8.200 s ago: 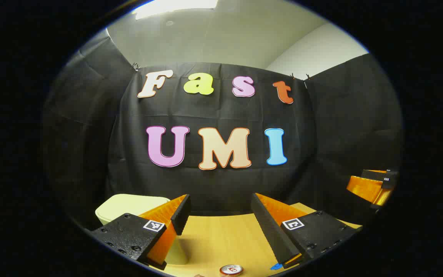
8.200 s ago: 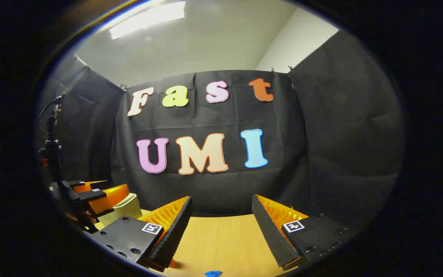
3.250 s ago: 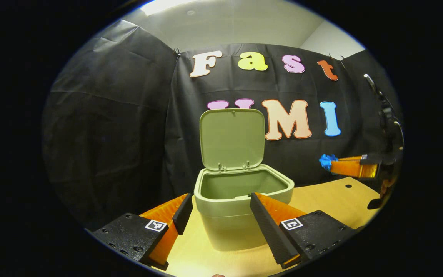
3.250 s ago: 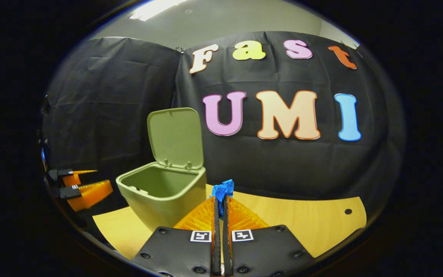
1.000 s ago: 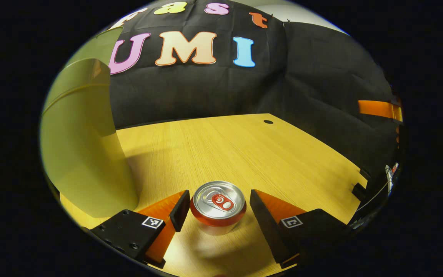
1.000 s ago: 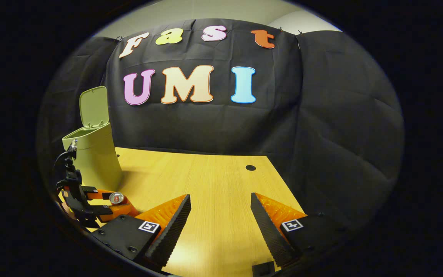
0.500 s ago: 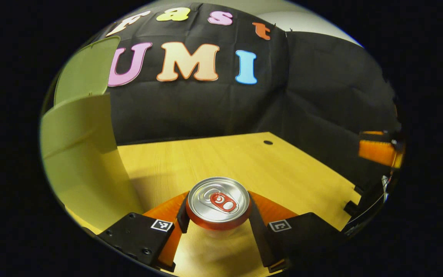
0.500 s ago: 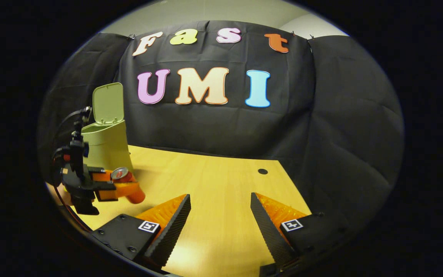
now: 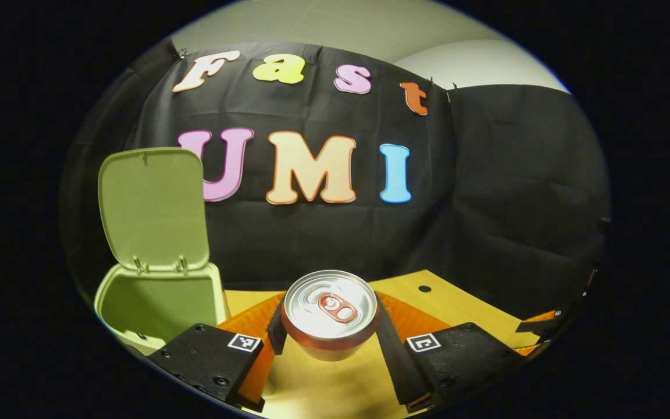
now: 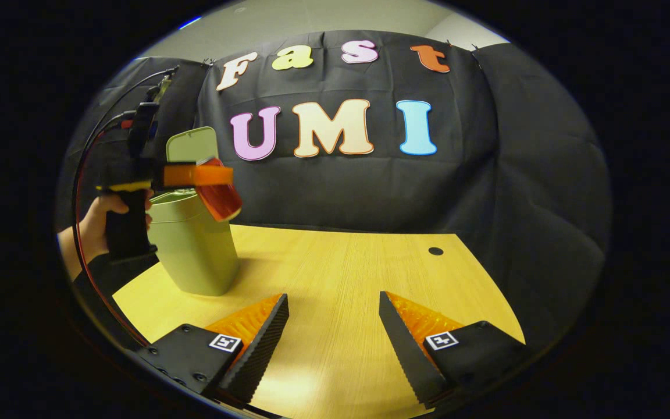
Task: Press the lid of the desktop garbage bin to open it, pick up the crumpled paper on the desktop and throw it into the bin, then pick up the pop can on the desktop and drop it into the bin, and finally close the garbage bin lid.
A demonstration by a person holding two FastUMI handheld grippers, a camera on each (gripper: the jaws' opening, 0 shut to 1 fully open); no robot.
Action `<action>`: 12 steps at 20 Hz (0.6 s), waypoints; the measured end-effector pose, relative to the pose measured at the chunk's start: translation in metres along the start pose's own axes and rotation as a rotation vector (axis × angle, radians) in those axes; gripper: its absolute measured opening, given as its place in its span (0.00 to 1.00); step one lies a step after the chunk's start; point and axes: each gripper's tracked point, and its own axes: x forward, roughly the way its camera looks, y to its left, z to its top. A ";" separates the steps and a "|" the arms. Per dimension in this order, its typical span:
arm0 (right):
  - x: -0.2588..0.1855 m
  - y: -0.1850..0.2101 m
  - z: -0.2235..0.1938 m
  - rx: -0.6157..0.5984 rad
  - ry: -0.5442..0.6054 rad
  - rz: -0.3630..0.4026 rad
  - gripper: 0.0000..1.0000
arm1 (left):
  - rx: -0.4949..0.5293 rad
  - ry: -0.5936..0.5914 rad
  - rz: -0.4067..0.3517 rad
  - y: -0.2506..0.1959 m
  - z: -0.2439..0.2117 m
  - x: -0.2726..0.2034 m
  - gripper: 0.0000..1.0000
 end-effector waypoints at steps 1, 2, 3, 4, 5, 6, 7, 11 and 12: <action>0.000 0.000 -0.002 0.008 0.003 -0.003 0.99 | -0.005 -0.030 0.021 0.010 0.014 0.000 0.76; 0.000 0.000 -0.002 0.014 0.004 -0.005 0.99 | -0.007 -0.051 0.043 0.023 0.025 0.002 0.75; 0.000 0.000 -0.003 0.019 0.005 -0.007 0.99 | -0.002 -0.059 0.072 0.038 0.031 0.002 0.75; 0.000 0.000 -0.003 0.021 0.003 -0.008 0.99 | 0.006 -0.064 0.110 0.056 0.035 0.000 0.74; 0.001 0.000 -0.005 0.021 0.005 -0.011 0.99 | 0.013 -0.065 0.152 0.075 0.038 -0.003 0.76; 0.001 0.000 -0.006 0.020 0.011 -0.013 0.99 | 0.019 -0.065 0.190 0.092 0.038 -0.006 0.76; 0.001 0.000 -0.008 0.018 0.015 -0.013 0.99 | 0.024 -0.062 0.227 0.108 0.038 -0.010 0.76; 0.005 0.002 -0.012 0.003 0.034 -0.017 0.99 | -0.014 -0.024 0.319 0.151 0.020 -0.023 0.77; 0.007 0.002 -0.009 0.005 0.035 -0.020 1.00 | -0.020 -0.025 0.353 0.162 0.019 -0.029 0.77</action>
